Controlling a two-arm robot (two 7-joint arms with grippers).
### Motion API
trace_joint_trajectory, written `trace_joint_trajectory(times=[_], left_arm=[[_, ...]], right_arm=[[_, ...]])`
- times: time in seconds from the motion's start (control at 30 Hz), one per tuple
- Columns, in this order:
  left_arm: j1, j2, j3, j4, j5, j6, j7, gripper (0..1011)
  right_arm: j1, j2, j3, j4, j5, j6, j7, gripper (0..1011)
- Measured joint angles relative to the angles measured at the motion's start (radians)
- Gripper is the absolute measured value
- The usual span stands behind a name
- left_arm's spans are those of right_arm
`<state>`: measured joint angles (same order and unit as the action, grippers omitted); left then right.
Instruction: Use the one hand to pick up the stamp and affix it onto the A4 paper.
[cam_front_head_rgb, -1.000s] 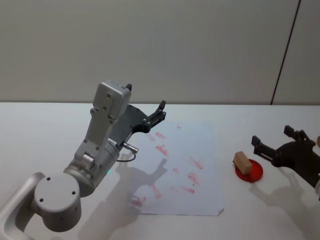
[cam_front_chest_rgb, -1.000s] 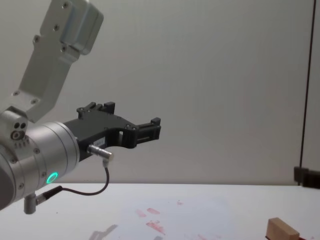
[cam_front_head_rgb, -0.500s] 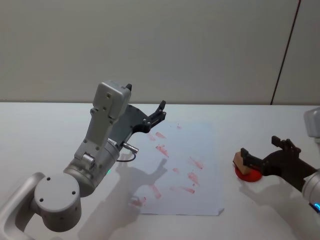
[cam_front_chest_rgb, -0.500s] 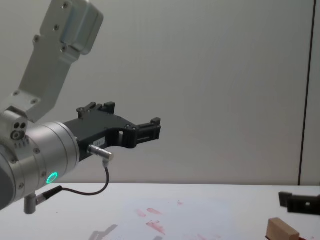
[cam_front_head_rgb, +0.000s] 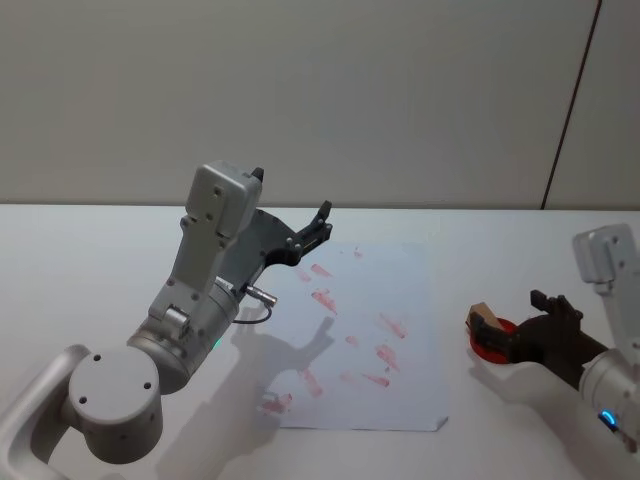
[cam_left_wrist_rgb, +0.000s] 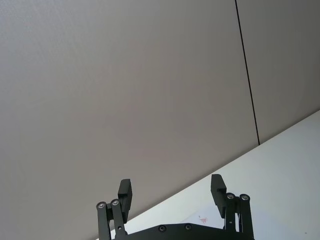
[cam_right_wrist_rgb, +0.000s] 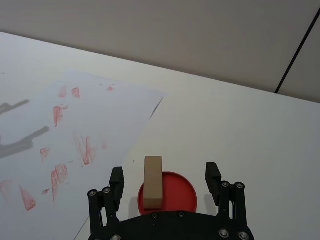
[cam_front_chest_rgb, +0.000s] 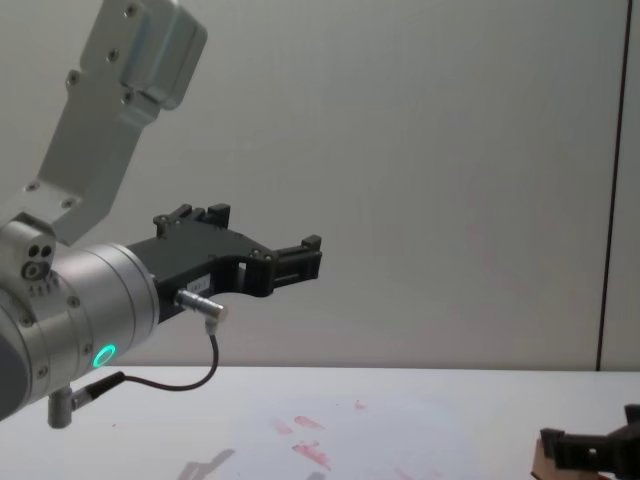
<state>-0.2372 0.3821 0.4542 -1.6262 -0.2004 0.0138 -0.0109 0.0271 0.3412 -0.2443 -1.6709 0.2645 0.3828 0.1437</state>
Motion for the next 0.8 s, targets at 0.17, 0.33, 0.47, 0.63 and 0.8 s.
trace_joint_trajectory(times=[0.17,0.33,0.47,0.63,0.8], left_arm=[[0.0,0.0,0.0,0.0,0.0,0.0,0.0,1003],[0.0,0.0,0.0,0.0,0.0,0.0,0.0,1003],[0.0,0.0,0.0,0.0,0.0,0.0,0.0,1003],[0.0,0.0,0.0,0.0,0.0,0.0,0.0,1003],[0.0,0.0,0.0,0.0,0.0,0.0,0.0,1003]], right_arm=[[0.015,-0.016,-0.008,0.023,-0.011,0.007,-0.005,1001],[0.029,-0.031,-0.016,0.046,-0.027,0.014,-0.007,1001],[0.037,-0.039,-0.02,0.059,-0.038,0.02,-0.009,1001],[0.043,-0.046,-0.023,0.072,-0.05,0.028,-0.014,1001],[0.048,-0.051,-0.026,0.082,-0.057,0.032,-0.016,1001]])
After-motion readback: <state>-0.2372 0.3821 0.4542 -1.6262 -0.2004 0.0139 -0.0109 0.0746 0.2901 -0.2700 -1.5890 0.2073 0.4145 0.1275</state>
